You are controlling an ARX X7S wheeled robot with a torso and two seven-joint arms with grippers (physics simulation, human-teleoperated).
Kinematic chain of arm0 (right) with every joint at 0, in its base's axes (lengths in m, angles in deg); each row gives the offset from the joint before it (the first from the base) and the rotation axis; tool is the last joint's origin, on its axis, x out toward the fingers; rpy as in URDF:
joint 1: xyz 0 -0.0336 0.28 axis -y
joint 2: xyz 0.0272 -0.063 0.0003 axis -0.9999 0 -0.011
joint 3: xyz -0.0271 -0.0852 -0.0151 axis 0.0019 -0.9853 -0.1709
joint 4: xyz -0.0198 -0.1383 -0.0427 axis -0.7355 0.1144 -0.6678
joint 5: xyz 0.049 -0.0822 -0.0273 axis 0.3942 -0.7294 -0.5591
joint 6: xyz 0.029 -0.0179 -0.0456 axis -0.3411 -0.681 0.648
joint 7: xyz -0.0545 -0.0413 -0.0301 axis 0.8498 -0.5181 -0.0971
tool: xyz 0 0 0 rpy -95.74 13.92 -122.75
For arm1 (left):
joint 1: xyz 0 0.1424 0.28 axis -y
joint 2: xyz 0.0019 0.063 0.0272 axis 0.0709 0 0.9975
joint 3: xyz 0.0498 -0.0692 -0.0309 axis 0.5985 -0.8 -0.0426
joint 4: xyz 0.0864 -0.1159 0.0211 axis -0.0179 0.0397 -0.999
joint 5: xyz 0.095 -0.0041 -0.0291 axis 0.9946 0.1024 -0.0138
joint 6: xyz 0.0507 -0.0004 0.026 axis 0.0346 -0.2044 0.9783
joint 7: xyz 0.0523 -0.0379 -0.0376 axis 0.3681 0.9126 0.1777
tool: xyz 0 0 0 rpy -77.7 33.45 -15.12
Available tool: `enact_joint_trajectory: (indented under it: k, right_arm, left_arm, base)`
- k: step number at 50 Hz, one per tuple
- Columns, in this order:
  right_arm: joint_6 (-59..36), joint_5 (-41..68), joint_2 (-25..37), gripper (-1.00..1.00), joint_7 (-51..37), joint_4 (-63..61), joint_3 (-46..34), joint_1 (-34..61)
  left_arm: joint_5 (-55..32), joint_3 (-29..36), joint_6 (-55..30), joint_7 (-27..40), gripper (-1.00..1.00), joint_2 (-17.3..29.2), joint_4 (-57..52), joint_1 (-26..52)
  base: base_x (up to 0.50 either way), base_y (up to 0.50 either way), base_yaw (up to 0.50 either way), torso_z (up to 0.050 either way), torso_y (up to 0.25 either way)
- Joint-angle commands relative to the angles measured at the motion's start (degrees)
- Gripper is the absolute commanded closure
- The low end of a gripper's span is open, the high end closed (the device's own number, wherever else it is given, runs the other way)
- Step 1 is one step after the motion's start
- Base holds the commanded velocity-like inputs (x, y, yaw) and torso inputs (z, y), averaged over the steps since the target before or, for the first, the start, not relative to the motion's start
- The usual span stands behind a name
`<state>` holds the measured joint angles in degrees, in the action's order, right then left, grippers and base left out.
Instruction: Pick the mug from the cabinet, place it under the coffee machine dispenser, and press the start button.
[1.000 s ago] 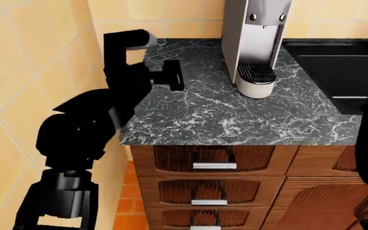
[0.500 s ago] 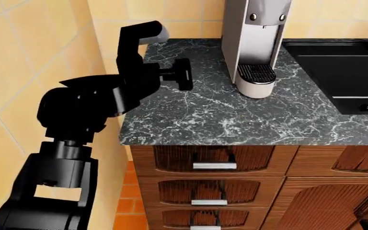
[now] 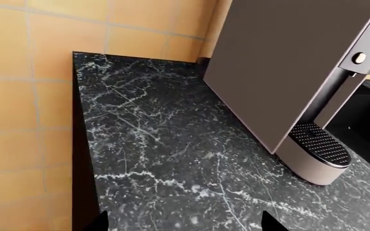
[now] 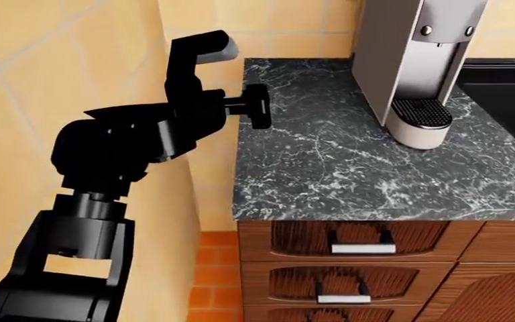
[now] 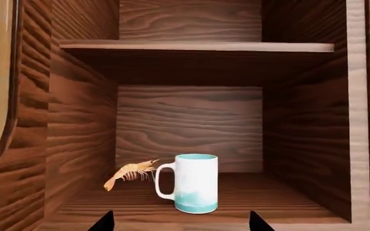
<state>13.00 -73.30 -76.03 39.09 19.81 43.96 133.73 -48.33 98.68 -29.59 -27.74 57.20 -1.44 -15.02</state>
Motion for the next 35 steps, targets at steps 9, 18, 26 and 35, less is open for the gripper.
enact_joint_trajectory:
  k: [9,18,26,35]
  right_arm:
    - [1.04,-1.59,0.15,-1.00,-1.18,0.55,-0.77,0.07]
    - [1.02,-1.72,0.33,-1.00,-1.43,0.55,-1.08,-0.02]
    - [-0.12,-2.12,0.59,-1.00,-2.19,0.54,-1.61,-0.28]
    - [-1.71,-2.56,1.01,-1.00,-3.29,0.55,-2.47,-0.74]
  left_arm:
    - [-1.33,0.86,-0.14,0.51,-1.00,0.70,-0.66,-0.02]
    - [-1.85,1.03,-0.01,0.70,-1.00,0.98,-0.46,0.11]
    - [-2.42,1.08,-0.10,0.95,-1.00,1.09,-0.33,0.46]
    - [-2.95,1.08,0.00,1.36,-1.00,1.14,0.03,0.79]
  base:
    - [0.18,0.00,0.00,0.000,0.000]
    - [0.50,0.00,0.00,0.000,0.000]
    - [0.50,0.00,0.00,0.000,0.000]
    - [0.50,0.00,0.00,0.000,0.000]
